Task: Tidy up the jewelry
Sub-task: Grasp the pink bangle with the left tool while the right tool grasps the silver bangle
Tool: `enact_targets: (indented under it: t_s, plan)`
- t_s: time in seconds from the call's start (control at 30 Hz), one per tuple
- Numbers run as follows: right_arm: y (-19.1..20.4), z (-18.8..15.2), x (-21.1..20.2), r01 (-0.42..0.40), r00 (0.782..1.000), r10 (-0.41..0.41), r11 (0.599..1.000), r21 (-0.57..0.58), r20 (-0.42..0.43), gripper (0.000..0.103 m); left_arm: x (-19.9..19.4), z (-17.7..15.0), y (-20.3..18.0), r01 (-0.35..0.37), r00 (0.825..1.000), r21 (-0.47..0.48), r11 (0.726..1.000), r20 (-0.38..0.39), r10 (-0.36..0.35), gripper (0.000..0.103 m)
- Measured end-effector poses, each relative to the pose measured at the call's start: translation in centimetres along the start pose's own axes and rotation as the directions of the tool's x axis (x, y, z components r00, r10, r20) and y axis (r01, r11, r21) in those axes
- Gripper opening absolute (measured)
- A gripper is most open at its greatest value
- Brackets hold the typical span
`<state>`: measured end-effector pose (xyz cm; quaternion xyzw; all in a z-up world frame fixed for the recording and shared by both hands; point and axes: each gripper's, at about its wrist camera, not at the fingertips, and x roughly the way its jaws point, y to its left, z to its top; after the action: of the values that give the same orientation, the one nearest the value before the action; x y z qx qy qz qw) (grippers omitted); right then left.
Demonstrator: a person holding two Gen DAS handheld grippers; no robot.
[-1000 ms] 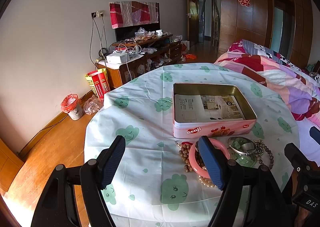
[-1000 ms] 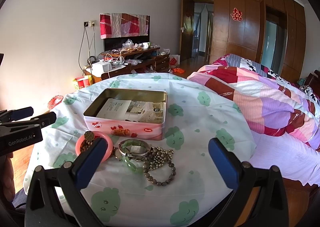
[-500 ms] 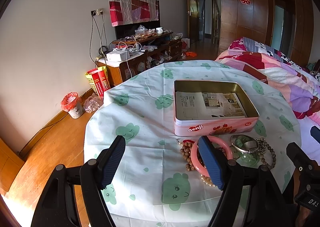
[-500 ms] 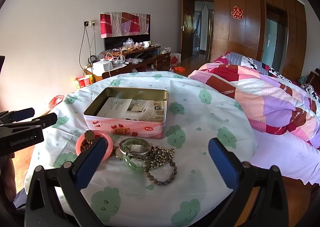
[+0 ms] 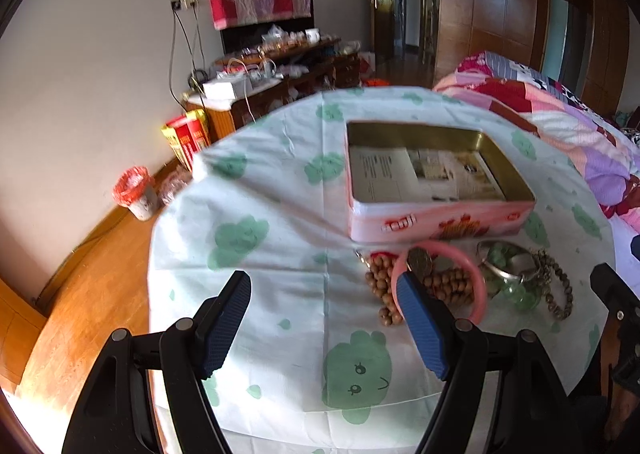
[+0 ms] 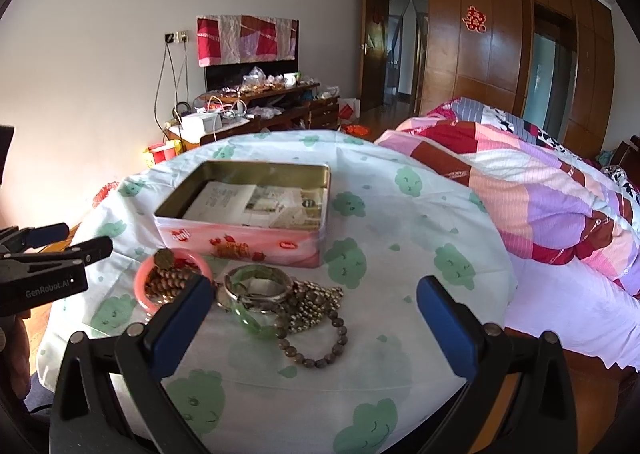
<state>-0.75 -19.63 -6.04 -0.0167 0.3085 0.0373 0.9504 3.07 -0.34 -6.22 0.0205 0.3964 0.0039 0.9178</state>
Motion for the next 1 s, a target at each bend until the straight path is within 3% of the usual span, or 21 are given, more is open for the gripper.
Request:
enact_targets:
  t_s: [0.07, 0.3, 0.53, 0.63, 0.7, 0.8, 1.0]
  plan:
    - [-0.6, 0.0, 0.5, 0.004, 1.0, -0.004, 1.0, 0.006, -0.02, 0.103, 0.4, -0.3, -0.1, 0.015, 1.0, -0.002, 1.0, -0.014, -0.015, 0.075]
    - [-1.2, -0.7, 1.8, -0.003, 0.998, 0.004, 1.0, 0.019, -0.066, 0.103, 1.1, -0.7, -1.1, 0.074, 0.996, 0.024, 0.997, -0.042, -0.073, 0.054]
    - [-1.3, -0.9, 2.3, 0.0, 0.997, 0.0, 1.0, 0.004, -0.072, 0.103, 2.3, -1.1, -1.6, 0.155, 0.984, 0.015, 0.988, -0.09, -0.153, 0.041]
    - [-1.3, -1.0, 2.5, -0.002, 0.997, 0.002, 1.0, 0.002, -0.078, 0.103, 2.8, -1.4, -2.0, 0.182, 0.978, 0.016, 0.983, -0.108, -0.179, 0.029]
    - [-1.3, -1.0, 2.7, -0.003, 0.997, 0.003, 1.0, -0.001, -0.081, 0.103, 2.9, -1.5, -2.0, 0.197, 0.975, 0.016, 0.98, -0.112, -0.194, 0.016]
    - [-1.2, -1.0, 2.8, -0.006, 0.997, 0.006, 1.0, -0.005, -0.08, 0.103, 2.3, -1.5, -1.9, 0.213, 0.973, 0.015, 0.977, -0.094, -0.211, 0.009]
    - [-1.2, -1.0, 3.1, -0.014, 0.996, 0.013, 1.0, -0.002, -0.087, 0.103, 0.8, -1.0, -1.9, 0.235, 0.972, 0.041, 0.971, -0.039, -0.233, 0.009]
